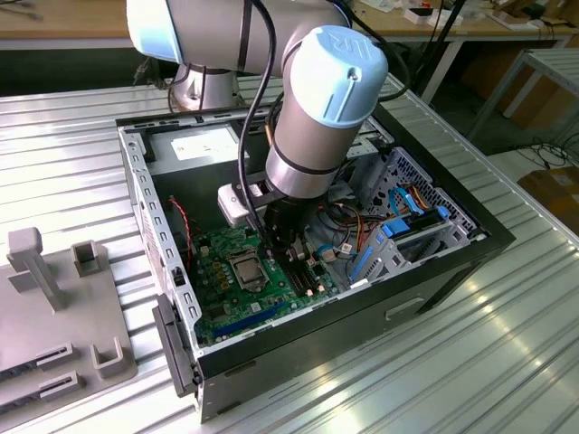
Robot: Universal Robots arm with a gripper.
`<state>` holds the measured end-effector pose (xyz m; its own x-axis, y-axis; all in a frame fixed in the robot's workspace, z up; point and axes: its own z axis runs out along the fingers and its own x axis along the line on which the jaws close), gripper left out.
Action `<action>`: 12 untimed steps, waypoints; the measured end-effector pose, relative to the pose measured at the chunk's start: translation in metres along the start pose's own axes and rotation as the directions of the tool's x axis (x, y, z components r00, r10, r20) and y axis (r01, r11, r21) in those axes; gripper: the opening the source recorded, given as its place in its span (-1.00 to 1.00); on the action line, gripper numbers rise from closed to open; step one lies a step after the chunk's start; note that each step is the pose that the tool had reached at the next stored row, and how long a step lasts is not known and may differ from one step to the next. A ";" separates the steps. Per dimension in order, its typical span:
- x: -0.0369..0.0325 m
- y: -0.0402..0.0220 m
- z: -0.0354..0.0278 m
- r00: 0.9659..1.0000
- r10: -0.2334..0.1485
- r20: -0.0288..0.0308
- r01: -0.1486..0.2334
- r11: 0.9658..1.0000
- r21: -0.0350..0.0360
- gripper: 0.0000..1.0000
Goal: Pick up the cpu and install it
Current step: 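Install the first cpu locking lever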
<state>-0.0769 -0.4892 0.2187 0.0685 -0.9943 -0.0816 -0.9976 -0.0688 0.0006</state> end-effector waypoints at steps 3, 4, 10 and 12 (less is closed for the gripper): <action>0.0043 0.0003 0.0000 1.000 0.000 -0.002 0.000 1.000 0.000 -0.80; 0.0052 0.0004 0.0000 1.000 0.000 -0.003 0.000 1.000 0.000 -0.80; 0.0110 0.0008 0.0001 1.000 0.000 -0.020 0.000 1.000 -0.001 -0.80; 0.0128 0.0009 0.0008 1.000 0.000 -0.027 0.000 1.000 -0.002 -0.80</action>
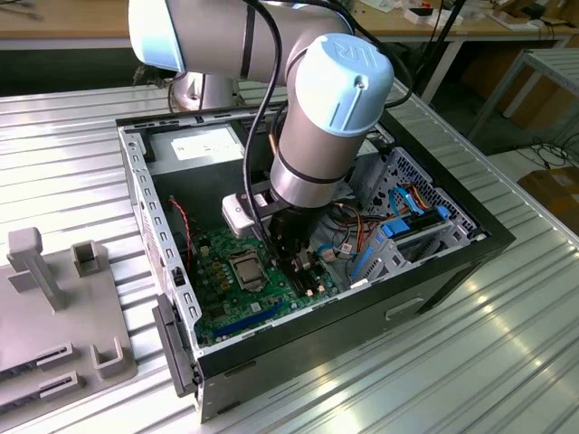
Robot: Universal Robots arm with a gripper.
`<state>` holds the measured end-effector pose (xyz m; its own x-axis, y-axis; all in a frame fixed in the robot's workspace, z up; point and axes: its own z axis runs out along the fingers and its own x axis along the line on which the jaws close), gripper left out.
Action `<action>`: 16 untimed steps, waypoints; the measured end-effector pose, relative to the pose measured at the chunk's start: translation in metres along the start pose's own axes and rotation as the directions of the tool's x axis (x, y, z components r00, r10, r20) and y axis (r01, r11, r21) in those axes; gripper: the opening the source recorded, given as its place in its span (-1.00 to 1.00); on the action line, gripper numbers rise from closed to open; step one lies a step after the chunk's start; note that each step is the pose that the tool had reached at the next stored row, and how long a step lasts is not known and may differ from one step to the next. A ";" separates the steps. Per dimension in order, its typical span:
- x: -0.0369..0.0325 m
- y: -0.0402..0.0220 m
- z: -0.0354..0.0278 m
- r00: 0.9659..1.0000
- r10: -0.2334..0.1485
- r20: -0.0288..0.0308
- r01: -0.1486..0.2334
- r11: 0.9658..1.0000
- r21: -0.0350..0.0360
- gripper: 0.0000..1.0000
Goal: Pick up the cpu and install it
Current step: 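Install the first cpu locking lever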
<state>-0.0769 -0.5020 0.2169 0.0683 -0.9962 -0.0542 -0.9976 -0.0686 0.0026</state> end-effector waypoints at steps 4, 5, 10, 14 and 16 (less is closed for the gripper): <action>0.0021 -0.0008 0.0019 1.000 0.000 -0.008 0.000 1.000 -0.001 -0.80; 0.0023 -0.0016 0.0028 1.000 0.000 -0.009 0.000 1.000 -0.001 -0.80; 0.0025 -0.0025 0.0046 1.000 0.007 -0.012 -0.007 1.000 -0.001 -0.80; 0.0038 -0.0024 0.0055 1.000 0.017 -0.012 -0.017 1.000 0.000 -0.80; 0.0042 -0.0025 0.0055 1.000 0.020 -0.013 -0.020 1.000 0.000 -0.80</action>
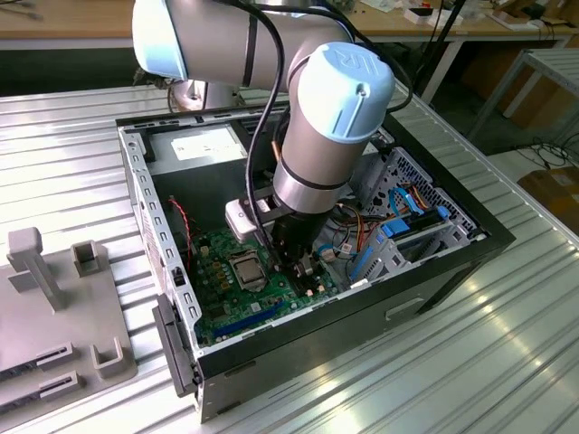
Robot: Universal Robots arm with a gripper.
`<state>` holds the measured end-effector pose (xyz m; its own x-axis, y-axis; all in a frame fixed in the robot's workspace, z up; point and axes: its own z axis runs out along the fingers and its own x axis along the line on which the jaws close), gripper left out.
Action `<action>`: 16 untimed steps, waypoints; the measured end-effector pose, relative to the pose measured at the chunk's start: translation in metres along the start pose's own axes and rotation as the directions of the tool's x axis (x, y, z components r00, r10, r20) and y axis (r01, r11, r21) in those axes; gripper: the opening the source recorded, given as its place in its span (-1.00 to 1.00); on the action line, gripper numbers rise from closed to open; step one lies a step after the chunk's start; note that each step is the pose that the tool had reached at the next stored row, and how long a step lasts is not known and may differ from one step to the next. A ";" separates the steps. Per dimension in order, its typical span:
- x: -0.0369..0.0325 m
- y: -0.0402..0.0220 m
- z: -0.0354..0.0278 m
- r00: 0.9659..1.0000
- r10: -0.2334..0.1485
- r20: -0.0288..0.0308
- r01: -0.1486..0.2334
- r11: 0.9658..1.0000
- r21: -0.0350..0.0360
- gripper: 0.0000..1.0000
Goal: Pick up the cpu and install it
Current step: 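Install the first cpu locking lever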
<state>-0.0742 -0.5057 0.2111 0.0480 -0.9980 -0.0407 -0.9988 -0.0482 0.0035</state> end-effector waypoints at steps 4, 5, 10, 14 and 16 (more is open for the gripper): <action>0.0002 -0.0001 0.0018 1.000 0.028 -0.001 -0.028 1.000 0.001 -0.80; 0.0002 -0.0001 0.0024 0.999 0.033 -0.001 -0.033 0.999 0.001 -0.80; 0.0006 -0.0043 0.0056 0.999 0.049 -0.001 -0.049 0.999 0.002 -0.80; 0.0007 -0.0060 0.0077 0.999 0.051 -0.001 -0.051 0.999 0.002 -0.80; 0.0008 -0.0060 0.0089 0.999 0.053 -0.001 -0.053 0.999 0.002 -0.80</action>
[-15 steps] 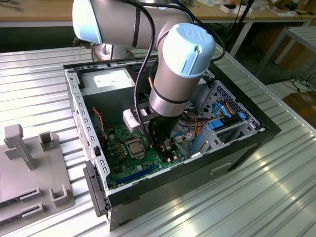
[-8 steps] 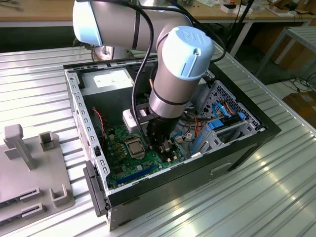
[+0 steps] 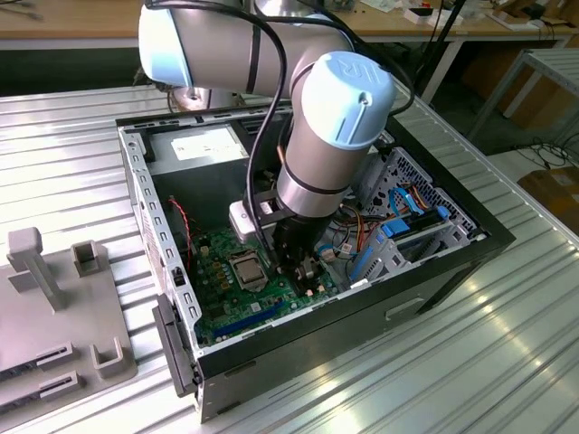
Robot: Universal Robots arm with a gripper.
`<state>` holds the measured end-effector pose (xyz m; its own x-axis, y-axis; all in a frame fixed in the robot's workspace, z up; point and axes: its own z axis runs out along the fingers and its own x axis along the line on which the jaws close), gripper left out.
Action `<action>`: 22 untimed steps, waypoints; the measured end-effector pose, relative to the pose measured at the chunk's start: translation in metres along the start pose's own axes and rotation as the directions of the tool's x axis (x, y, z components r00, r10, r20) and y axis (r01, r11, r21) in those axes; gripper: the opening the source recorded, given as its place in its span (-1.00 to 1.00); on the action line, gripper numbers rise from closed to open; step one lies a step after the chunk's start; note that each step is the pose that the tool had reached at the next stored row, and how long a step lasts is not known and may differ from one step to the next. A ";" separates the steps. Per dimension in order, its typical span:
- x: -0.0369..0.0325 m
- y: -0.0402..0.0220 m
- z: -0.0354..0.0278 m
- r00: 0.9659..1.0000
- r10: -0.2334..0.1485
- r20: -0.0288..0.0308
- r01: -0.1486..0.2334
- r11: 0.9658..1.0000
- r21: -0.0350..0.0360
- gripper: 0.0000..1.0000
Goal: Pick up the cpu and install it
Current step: 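Install the first cpu locking lever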
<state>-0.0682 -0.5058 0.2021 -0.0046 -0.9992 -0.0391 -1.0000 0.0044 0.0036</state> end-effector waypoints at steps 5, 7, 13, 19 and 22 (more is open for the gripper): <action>0.0002 -0.0002 0.0043 1.000 0.003 0.000 -0.003 1.000 0.000 -0.80; 0.0003 -0.0002 0.0052 1.000 0.004 0.000 -0.004 1.000 0.000 -0.80; 0.0001 -0.0003 0.0042 1.000 0.007 0.001 -0.007 1.000 0.000 -0.80; 0.0001 0.0010 0.0030 1.000 0.026 0.000 -0.026 1.000 0.001 -0.80; 0.0001 0.0011 0.0026 0.999 0.034 0.000 -0.034 0.999 0.001 -0.80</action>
<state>-0.0693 -0.5058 0.1996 -0.0383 -0.9985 -0.0395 -0.9993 0.0381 0.0036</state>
